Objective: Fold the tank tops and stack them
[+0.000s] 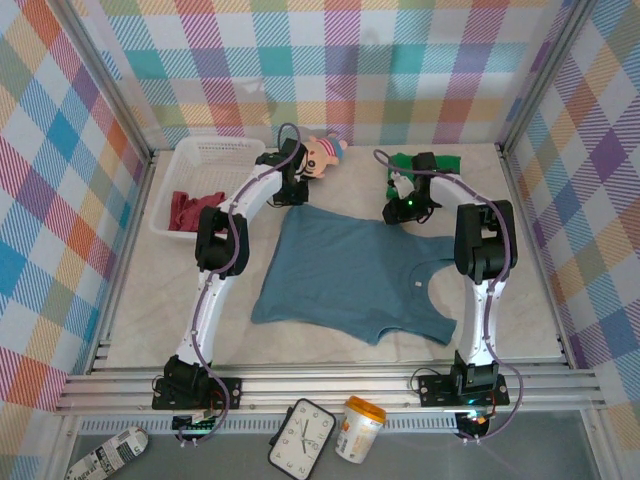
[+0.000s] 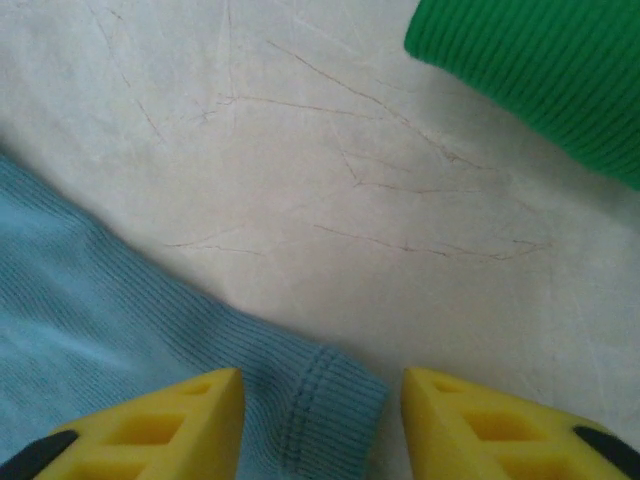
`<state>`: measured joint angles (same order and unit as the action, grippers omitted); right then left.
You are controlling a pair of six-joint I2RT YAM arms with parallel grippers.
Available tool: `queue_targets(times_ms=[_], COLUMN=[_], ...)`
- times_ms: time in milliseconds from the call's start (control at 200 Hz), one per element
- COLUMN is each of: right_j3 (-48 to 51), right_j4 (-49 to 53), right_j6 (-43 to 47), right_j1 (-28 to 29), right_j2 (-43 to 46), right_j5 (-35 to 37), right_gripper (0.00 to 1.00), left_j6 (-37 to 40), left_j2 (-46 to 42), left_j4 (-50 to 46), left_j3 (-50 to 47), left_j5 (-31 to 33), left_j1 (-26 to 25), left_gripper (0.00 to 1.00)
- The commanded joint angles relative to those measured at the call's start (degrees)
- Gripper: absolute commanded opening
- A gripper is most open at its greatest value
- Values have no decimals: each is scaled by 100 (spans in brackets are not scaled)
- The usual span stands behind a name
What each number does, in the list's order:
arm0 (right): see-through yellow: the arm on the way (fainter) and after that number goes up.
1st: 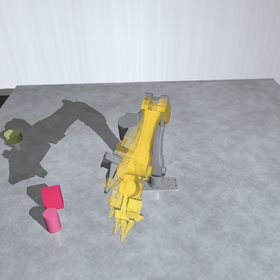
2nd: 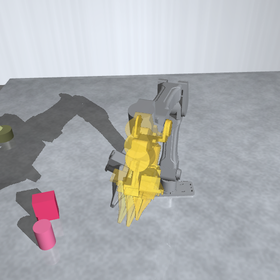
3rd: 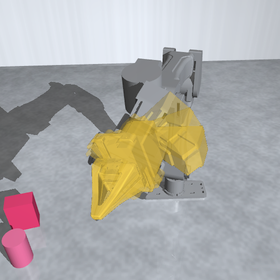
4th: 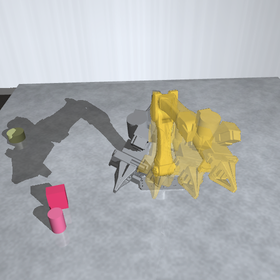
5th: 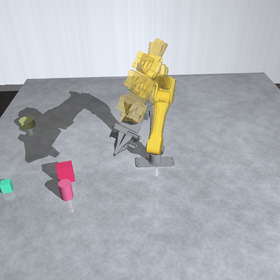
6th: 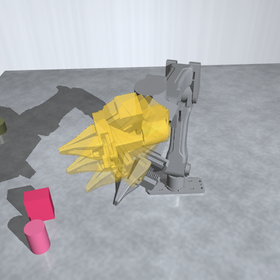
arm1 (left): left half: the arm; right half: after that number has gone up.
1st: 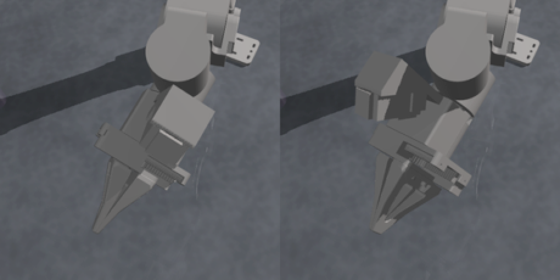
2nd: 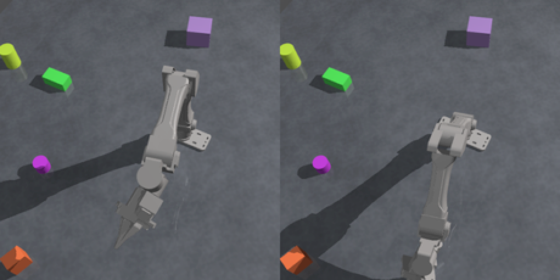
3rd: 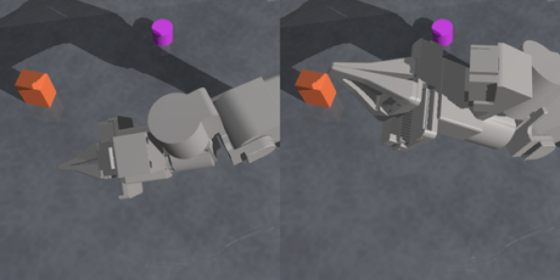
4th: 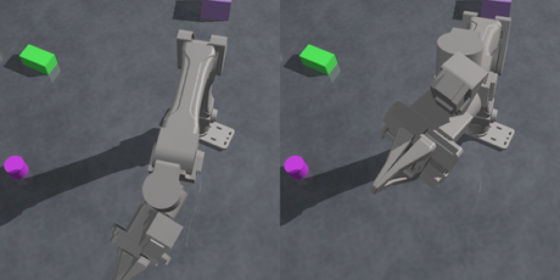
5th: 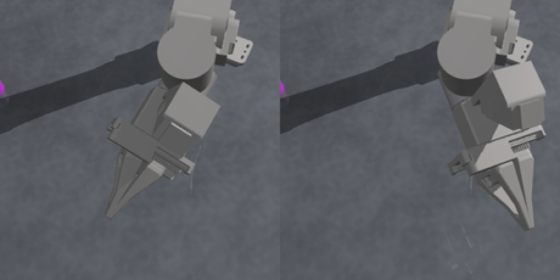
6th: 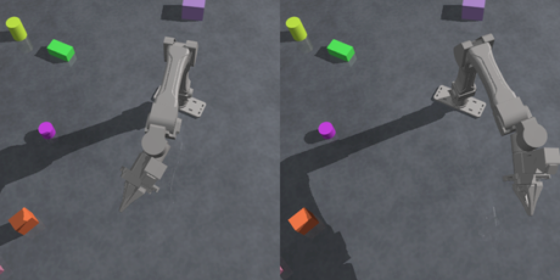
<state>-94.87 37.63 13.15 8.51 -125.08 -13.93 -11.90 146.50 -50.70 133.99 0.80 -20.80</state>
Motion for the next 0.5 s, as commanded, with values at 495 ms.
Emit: queue_targets(times_ms=[495], right_j3=[1314], right_j4=[-1146], right_j6=[333], right_j1=[131], right_j2=[1198], right_j5=[-23], right_gripper=[12], left_j6=[975], left_j2=[-789], left_j4=[318], left_j3=[-571], left_j5=[-302], left_j1=[41], left_gripper=[0])
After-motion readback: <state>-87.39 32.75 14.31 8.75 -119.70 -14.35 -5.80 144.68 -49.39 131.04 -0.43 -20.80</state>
